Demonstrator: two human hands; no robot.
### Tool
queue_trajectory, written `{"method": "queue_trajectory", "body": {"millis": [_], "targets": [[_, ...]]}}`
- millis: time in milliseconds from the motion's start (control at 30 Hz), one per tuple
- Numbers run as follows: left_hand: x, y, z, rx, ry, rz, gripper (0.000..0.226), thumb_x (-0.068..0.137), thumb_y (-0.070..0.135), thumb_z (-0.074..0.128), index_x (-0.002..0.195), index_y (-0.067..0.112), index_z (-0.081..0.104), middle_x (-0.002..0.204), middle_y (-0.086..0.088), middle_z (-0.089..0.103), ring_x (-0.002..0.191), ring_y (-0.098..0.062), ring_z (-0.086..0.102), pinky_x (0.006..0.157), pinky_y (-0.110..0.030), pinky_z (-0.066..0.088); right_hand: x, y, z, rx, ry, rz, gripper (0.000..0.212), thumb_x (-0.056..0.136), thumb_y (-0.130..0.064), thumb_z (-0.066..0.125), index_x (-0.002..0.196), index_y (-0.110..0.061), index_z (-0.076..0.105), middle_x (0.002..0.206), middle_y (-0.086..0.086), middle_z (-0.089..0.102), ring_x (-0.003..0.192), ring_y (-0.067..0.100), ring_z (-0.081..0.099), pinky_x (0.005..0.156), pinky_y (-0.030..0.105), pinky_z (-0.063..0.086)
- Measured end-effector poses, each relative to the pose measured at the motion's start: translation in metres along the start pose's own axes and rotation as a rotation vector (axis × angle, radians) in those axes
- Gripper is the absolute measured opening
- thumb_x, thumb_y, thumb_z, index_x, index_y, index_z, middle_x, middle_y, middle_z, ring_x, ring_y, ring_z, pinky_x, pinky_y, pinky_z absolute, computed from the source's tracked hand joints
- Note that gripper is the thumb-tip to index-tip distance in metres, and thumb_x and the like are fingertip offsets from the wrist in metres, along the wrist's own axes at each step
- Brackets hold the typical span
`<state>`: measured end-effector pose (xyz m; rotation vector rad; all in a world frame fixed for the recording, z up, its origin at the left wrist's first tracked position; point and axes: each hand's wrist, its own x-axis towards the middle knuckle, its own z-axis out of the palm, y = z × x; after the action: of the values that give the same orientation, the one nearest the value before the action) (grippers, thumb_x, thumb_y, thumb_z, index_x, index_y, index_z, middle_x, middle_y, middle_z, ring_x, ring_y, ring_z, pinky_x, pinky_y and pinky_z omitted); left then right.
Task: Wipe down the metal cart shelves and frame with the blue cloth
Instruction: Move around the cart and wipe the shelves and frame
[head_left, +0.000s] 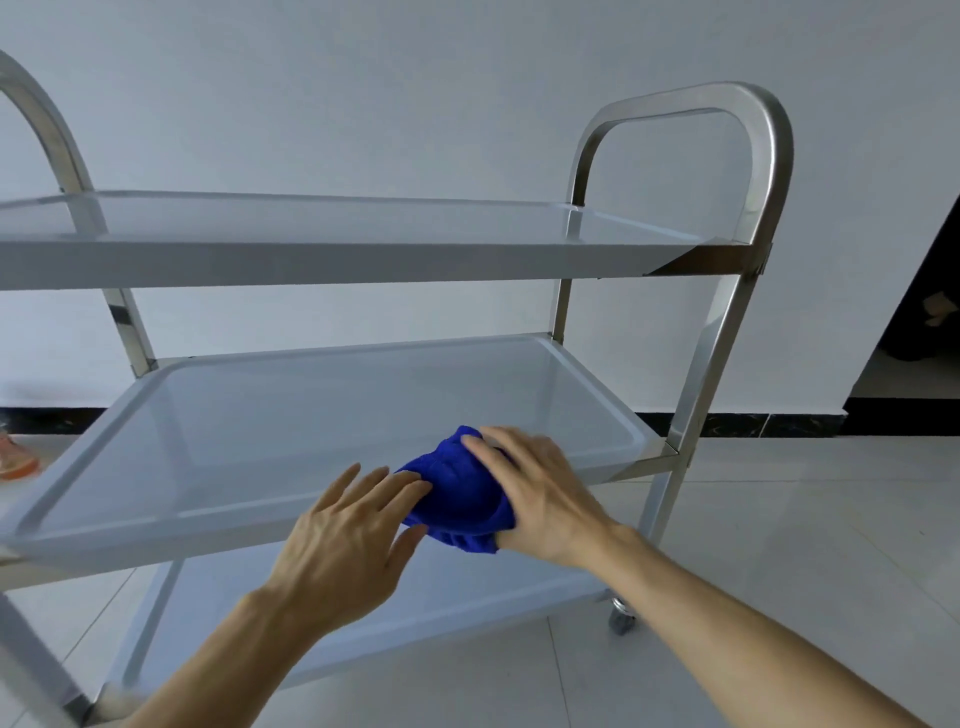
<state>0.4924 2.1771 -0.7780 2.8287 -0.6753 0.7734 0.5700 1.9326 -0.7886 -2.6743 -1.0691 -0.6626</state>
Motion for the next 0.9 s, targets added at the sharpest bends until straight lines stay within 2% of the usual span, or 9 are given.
{"method": "queue_trajectory", "body": {"millis": [100,200,267,367,467,567,633,767,900], "targets": [[0.009,0.008,-0.003,-0.023,0.003,-0.043,0.040,0.094,0.046,0.041,0.114,0.020,0.065,0.103,0.011,0.067,0.095,-0.014,0.065,0.104,-0.041,0.047,-0.023,0.028,-0.022,0.110,-0.109,0.052,0.084,0.081,-0.059,0.066,0.150,-0.022,0.037,0.153,-0.003,0.040,0.140,0.013,0.038,0.116,0.037,0.030],[0.029,0.023,-0.010,-0.011,-0.090,-0.072,0.055,0.094,0.057,0.027,0.131,0.026,0.055,0.091,0.007,0.062,0.088,-0.019,0.059,0.098,-0.038,0.048,-0.026,0.033,-0.040,0.364,-0.221,0.199,0.050,0.092,-0.030,0.061,0.141,-0.029,0.051,0.137,-0.021,0.055,0.128,-0.003,0.047,0.112,0.022,0.033],[0.047,0.033,-0.011,0.075,-0.207,-0.075,0.063,0.093,0.064,0.017,0.142,0.032,0.039,0.103,0.002,0.056,0.097,-0.021,0.052,0.103,-0.034,0.040,-0.019,0.033,-0.041,0.529,-0.210,0.334,0.040,0.094,-0.009,0.048,0.126,-0.026,0.066,0.120,-0.022,0.067,0.115,-0.003,0.058,0.103,0.019,0.043],[0.069,0.045,0.006,0.053,-0.247,-0.088,0.063,0.092,0.066,0.037,0.138,0.023,0.041,0.129,-0.004,0.047,0.117,-0.024,0.045,0.108,-0.034,0.033,0.000,0.035,-0.030,0.418,-0.105,0.475,0.041,0.098,-0.001,0.039,0.118,-0.018,0.071,0.117,-0.008,0.070,0.112,0.009,0.063,0.091,0.014,0.047],[0.073,0.051,0.032,-0.035,-0.226,-0.082,0.070,0.086,0.055,0.061,0.138,0.013,0.038,0.147,-0.003,0.040,0.132,-0.024,0.041,0.112,-0.039,0.030,0.023,0.027,-0.017,0.372,-0.018,0.475,0.034,0.103,-0.005,0.040,0.123,-0.014,0.066,0.126,0.002,0.066,0.117,0.017,0.061,0.090,0.015,0.041],[0.063,0.042,0.047,0.021,-0.124,-0.055,0.077,0.078,0.041,0.074,0.142,0.014,0.041,0.136,-0.004,0.055,0.118,-0.027,0.057,0.099,-0.041,0.045,0.037,0.014,-0.006,0.402,-0.069,0.541,0.034,0.106,-0.022,0.037,0.130,-0.024,0.061,0.131,-0.004,0.063,0.118,0.018,0.059,0.091,0.026,0.043],[0.052,0.033,0.045,0.042,-0.051,-0.027,0.076,0.073,0.037,0.079,0.140,0.017,0.047,0.130,-0.006,0.060,0.108,-0.027,0.063,0.090,-0.040,0.052,0.035,0.012,-0.001,0.292,-0.112,0.577,0.034,0.106,-0.035,0.034,0.126,-0.030,0.061,0.129,-0.009,0.064,0.116,0.019,0.060,0.089,0.032,0.045],[0.013,-0.011,0.020,0.073,0.004,-0.064,0.067,0.077,0.039,0.077,0.137,0.023,0.051,0.138,0.002,0.057,0.112,-0.020,0.062,0.092,-0.034,0.049,0.029,0.016,0.002,0.252,-0.069,0.550,0.037,0.101,-0.050,0.042,0.122,-0.031,0.065,0.130,-0.015,0.064,0.117,0.017,0.061,0.091,0.032,0.047],[-0.049,-0.079,-0.020,0.094,-0.051,-0.199,0.062,0.086,0.049,0.061,0.142,0.029,0.044,0.142,0.009,0.052,0.118,-0.018,0.057,0.097,-0.034,0.045,0.026,0.013,0.015,0.162,0.128,0.477,0.022,0.096,-0.034,0.058,0.110,-0.026,0.073,0.121,-0.014,0.070,0.115,0.016,0.065,0.089,0.030,0.050]]}}
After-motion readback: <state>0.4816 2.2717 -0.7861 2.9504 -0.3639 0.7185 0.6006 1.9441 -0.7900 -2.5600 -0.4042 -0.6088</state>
